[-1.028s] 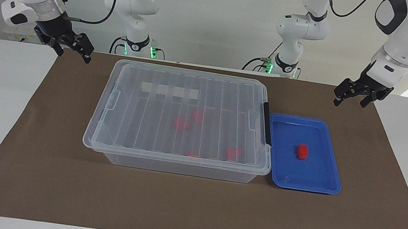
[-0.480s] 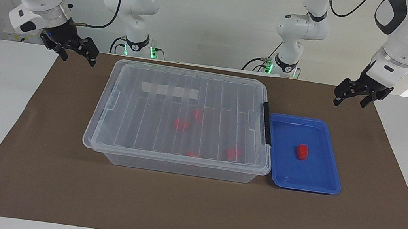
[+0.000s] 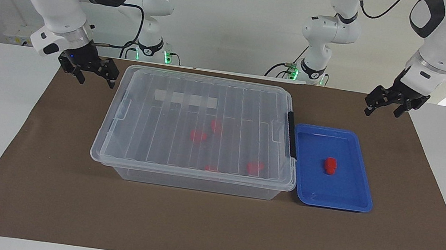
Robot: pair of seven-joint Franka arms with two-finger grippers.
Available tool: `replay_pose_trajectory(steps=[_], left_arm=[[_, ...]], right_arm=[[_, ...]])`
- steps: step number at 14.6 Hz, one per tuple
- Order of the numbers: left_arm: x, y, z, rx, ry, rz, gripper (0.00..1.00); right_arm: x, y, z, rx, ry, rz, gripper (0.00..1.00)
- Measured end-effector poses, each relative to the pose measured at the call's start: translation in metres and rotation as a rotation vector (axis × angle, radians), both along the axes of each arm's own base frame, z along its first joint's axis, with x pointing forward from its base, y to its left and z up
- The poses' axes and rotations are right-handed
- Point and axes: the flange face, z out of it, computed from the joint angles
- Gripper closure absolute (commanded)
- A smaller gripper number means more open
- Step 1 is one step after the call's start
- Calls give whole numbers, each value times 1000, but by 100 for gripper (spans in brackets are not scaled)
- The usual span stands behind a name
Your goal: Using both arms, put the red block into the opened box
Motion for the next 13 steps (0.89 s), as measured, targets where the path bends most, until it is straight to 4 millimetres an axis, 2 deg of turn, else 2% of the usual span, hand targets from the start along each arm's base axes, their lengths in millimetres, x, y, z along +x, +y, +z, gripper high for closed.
replay_pose_trajectory(steps=[6, 13], left_arm=[[0, -4, 0, 0, 0, -7, 0], [0, -11, -6, 1, 4, -21, 0]], right_arm=[[18, 18, -47, -13, 14, 24, 0], [15, 17, -73, -15, 50, 26, 0]])
